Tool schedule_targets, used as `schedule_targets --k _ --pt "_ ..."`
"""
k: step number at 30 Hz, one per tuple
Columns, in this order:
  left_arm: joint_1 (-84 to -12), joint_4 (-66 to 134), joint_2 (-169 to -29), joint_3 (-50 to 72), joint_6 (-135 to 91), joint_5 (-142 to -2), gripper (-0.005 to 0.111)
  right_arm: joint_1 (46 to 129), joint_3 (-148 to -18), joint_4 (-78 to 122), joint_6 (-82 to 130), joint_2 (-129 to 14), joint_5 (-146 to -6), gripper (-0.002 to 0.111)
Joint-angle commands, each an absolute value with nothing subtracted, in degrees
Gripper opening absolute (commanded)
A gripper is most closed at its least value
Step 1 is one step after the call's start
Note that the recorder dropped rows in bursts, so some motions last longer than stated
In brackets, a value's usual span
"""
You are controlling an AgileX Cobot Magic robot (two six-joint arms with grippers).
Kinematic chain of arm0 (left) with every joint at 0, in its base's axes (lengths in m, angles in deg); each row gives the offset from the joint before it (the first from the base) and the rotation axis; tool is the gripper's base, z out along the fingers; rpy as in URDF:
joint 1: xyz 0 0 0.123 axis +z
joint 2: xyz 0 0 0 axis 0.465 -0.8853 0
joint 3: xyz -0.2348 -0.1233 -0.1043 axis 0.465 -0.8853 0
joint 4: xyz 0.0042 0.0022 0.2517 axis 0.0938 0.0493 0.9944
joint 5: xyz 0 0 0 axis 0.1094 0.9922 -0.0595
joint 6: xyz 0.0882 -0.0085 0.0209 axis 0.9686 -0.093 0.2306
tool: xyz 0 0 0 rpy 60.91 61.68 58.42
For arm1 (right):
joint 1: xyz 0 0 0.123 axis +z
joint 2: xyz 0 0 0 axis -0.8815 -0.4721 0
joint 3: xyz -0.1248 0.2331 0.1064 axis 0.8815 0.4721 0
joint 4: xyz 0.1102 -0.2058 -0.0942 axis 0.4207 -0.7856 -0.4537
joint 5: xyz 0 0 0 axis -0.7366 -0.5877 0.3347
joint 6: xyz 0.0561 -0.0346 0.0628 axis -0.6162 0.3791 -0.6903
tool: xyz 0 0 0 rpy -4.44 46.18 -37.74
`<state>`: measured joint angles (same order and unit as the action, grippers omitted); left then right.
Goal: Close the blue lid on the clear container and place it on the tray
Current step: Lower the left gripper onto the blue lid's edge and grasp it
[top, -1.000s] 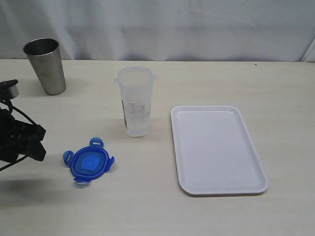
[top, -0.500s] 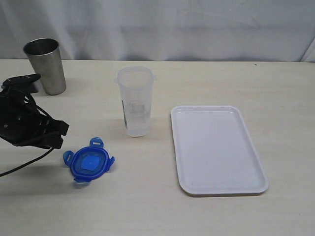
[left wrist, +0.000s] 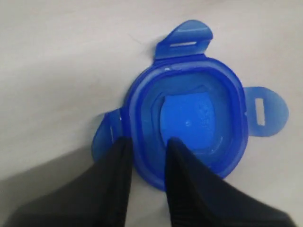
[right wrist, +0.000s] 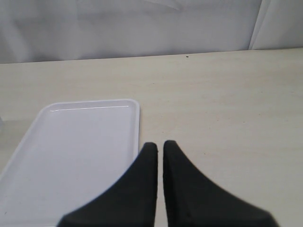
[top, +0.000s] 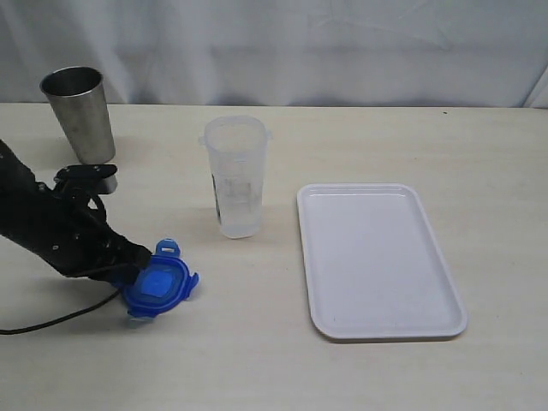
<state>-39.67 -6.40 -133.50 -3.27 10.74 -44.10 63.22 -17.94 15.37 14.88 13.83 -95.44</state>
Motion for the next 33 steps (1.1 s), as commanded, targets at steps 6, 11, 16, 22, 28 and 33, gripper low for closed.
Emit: schedule_targets --k 6,11,16,22,28,33 --pt "-40.0 -5.4 -134.2 2.5 11.5 -37.8 0.054 63.3 -17.8 15.6 14.7 14.1 -95.5 0.005" --pt "-40.0 3.4 -134.2 5.8 11.5 -35.7 0.054 63.3 -17.8 15.6 14.7 14.1 -95.5 0.005" --pt "-40.0 9.5 -134.2 6.0 11.5 -35.7 0.054 63.3 -17.8 15.6 14.7 14.1 -95.5 0.005" --pt "-39.4 11.6 -134.9 6.0 8.4 -37.6 0.054 63.3 -17.8 15.6 14.7 14.1 -95.5 0.005" --pt "-38.8 11.1 -136.4 5.8 8.3 -36.6 0.053 63.3 -17.8 15.6 14.7 14.1 -95.5 0.005" --pt "-38.8 11.1 -136.4 5.8 7.2 -36.0 0.037 63.3 -17.8 15.6 14.7 14.1 -95.5 0.005"
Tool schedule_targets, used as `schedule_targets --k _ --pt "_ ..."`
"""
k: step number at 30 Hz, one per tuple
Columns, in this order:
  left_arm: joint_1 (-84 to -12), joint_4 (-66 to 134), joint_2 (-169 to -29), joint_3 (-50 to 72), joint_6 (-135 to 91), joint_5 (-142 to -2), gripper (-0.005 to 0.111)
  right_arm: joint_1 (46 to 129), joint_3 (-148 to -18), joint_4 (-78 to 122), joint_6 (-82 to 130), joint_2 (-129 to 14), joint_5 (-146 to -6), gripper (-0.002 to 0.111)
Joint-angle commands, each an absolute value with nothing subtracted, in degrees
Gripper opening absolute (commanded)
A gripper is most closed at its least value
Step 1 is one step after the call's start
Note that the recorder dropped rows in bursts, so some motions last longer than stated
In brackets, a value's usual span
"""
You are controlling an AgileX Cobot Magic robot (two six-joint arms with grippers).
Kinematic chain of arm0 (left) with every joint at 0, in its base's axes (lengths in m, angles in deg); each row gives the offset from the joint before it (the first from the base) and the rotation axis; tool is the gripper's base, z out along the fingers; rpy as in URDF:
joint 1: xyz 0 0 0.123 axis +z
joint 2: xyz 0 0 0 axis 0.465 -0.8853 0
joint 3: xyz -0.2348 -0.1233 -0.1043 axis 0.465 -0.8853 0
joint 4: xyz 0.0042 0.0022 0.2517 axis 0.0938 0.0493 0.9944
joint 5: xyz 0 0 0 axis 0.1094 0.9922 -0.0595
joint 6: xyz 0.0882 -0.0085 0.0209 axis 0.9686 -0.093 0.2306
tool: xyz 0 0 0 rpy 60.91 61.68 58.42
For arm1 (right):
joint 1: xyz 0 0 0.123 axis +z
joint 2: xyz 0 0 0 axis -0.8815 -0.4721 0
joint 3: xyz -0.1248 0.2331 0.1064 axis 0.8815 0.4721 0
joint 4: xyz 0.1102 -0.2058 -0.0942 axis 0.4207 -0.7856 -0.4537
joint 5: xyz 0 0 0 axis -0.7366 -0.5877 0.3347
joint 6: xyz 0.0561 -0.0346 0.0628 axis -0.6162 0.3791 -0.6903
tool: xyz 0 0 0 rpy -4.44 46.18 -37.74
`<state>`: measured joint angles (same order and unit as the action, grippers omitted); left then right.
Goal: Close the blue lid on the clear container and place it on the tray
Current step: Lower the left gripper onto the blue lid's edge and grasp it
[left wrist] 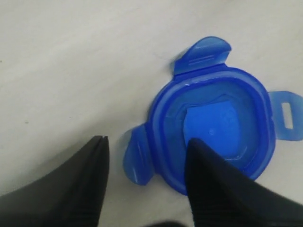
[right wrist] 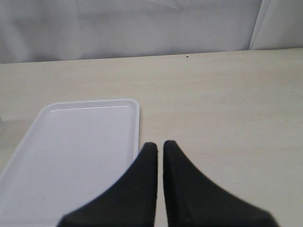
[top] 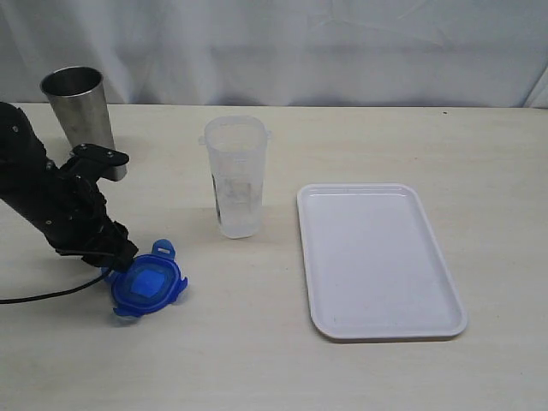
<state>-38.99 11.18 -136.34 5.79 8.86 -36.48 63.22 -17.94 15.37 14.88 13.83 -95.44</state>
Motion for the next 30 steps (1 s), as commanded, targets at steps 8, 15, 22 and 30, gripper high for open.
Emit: schedule_targets --k 8,15,22,30 --pt "-38.8 11.1 -138.9 5.8 5.9 -35.8 0.044 63.3 -17.8 15.6 14.7 14.1 -95.5 0.005" --pt "-38.8 11.1 -140.2 5.8 5.9 -35.9 0.044 63.3 -17.8 15.6 14.7 14.1 -95.5 0.005" --pt "-38.8 11.0 -140.2 5.8 5.9 -35.1 0.044 63.3 -17.8 15.6 14.7 14.1 -95.5 0.005" --pt "-38.8 11.2 -139.1 6.0 5.9 -34.2 0.044 63.3 -17.8 15.6 14.7 14.1 -95.5 0.005"
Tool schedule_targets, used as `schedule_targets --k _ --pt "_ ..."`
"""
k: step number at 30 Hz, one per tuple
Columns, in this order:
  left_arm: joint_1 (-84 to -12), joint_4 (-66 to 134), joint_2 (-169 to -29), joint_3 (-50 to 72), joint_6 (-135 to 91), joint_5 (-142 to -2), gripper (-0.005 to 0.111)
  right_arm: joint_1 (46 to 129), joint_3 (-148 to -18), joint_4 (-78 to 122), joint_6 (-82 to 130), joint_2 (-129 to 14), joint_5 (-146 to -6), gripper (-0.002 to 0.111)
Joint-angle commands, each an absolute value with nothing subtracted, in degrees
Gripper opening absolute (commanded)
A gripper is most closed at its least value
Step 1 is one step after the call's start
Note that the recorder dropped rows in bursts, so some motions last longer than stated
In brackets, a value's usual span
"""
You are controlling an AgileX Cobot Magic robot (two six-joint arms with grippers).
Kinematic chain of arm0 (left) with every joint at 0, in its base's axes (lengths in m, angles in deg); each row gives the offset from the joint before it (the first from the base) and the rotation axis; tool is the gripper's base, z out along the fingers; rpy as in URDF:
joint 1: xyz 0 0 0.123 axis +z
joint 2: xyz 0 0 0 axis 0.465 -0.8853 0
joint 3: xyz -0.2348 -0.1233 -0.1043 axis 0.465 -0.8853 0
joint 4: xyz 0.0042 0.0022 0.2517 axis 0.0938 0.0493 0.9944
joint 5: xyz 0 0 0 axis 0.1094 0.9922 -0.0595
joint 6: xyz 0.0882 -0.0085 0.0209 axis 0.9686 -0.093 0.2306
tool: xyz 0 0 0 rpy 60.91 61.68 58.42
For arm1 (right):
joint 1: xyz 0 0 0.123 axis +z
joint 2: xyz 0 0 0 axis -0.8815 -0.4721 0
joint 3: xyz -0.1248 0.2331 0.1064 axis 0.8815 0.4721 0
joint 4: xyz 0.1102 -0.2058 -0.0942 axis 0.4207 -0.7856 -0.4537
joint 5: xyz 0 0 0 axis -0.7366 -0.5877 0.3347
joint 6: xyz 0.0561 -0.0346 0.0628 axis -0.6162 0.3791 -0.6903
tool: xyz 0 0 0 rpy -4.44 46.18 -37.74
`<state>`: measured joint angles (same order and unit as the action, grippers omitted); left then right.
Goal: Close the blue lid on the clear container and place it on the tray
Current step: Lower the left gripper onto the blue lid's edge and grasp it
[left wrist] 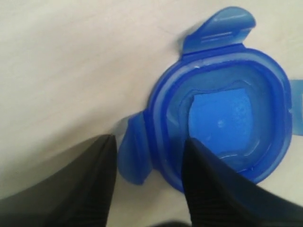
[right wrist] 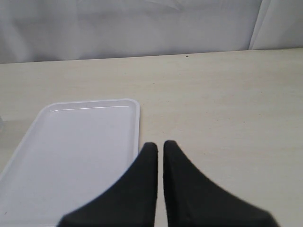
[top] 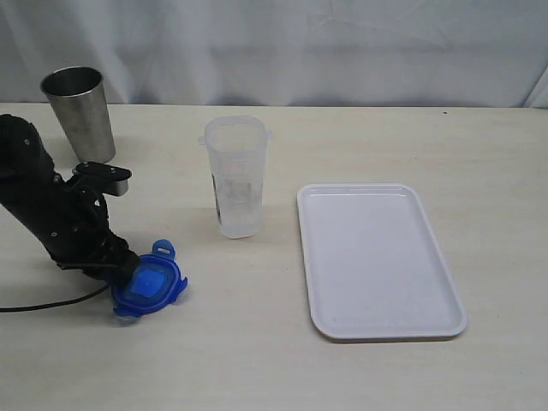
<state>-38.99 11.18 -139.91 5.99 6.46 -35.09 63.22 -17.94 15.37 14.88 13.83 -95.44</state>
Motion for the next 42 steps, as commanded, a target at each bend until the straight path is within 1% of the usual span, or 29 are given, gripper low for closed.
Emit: schedule_targets --k 1,9,19,26,27,31,33,42 --pt "-38.8 11.2 -138.8 6.1 5.9 -34.2 0.044 63.3 -17.8 15.6 14.7 14.1 -95.5 0.005" --pt "-38.7 11.6 -137.1 6.1 5.9 -33.9 0.044 63.3 -17.8 15.6 14.7 14.1 -95.5 0.005" --pt "-35.4 9.0 -137.3 6.0 5.5 -34.8 0.044 63.3 -17.8 15.6 14.7 14.1 -95.5 0.005" --pt "-35.1 2.9 -138.8 6.0 13.8 -34.8 0.044 63.3 -17.8 15.6 14.7 14.1 -95.5 0.005" --pt "-35.1 2.9 -139.0 6.0 13.8 -35.1 0.042 63.3 -17.8 15.6 14.7 14.1 -95.5 0.005" --pt "-35.1 3.0 -139.7 6.0 13.8 -35.2 0.028 63.3 -17.8 15.6 14.7 14.1 -95.5 0.005" --pt "-35.1 3.1 -140.4 6.0 13.8 -35.0 0.024 63.3 -17.8 15.6 14.7 14.1 -95.5 0.005" --pt "-35.1 3.3 -141.7 6.0 13.8 -35.1 0.024 63.3 -17.8 15.6 14.7 14.1 -95.5 0.005"
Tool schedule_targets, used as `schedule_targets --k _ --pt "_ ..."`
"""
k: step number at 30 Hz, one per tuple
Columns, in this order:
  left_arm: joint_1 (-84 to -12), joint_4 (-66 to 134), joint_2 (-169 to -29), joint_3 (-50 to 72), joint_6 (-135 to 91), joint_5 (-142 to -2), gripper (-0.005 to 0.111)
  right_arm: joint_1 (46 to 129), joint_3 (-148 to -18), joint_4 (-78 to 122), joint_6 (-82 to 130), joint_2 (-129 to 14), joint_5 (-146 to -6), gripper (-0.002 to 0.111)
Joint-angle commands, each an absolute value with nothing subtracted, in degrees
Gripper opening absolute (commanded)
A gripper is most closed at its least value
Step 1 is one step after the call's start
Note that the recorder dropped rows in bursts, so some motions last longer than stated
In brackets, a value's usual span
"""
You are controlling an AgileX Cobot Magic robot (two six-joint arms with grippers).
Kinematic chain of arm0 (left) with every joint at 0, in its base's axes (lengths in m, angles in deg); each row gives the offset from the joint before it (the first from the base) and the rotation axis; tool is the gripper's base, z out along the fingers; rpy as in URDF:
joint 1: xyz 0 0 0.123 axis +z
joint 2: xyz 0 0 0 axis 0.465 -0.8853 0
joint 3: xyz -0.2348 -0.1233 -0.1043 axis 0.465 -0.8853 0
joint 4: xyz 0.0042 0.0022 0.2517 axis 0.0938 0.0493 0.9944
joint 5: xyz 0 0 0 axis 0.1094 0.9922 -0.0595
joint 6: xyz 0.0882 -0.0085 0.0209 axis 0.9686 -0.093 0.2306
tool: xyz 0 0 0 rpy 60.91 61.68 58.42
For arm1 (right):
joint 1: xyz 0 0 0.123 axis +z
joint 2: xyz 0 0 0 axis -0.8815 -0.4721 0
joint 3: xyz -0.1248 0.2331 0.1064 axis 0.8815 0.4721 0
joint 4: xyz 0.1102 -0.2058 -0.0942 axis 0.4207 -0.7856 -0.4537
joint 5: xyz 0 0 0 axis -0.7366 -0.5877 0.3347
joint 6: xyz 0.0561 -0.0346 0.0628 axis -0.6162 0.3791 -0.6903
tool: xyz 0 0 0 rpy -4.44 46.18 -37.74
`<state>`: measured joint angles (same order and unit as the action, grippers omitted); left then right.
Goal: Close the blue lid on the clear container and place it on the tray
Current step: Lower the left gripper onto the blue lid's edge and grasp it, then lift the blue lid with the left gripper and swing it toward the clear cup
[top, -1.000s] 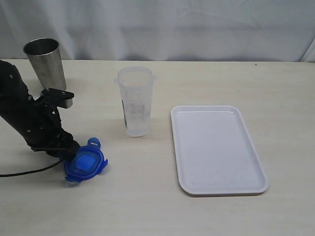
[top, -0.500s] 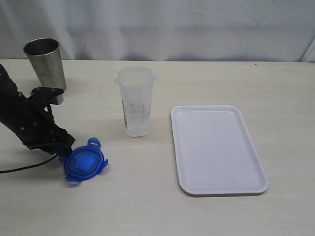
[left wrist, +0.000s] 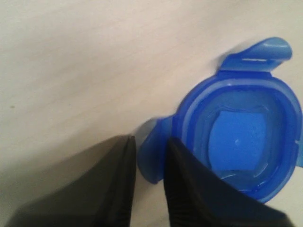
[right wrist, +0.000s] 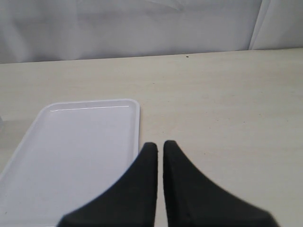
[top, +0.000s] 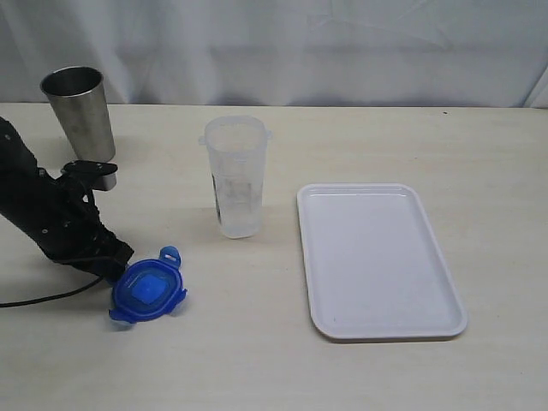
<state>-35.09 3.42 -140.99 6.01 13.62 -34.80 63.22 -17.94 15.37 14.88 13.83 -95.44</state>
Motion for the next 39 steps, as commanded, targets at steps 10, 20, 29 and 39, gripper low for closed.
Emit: schedule_targets --k 10,20,29,39 --pt "-35.1 3.5 -141.7 6.0 14.6 -33.0 0.000 63.3 -17.8 15.6 14.7 14.1 -95.5 0.005" --pt "-35.1 3.5 -136.1 6.0 14.6 -32.6 0.000 63.3 -17.8 15.6 14.7 14.1 -95.5 0.005" --pt "-35.1 3.4 -124.9 6.0 14.6 -34.0 0.000 63.3 -17.8 15.6 14.7 14.1 -95.5 0.005" --pt "-35.6 7.6 -107.4 6.0 16.4 -50.2 0.000 63.3 -17.8 15.6 14.7 14.1 -95.5 0.005"
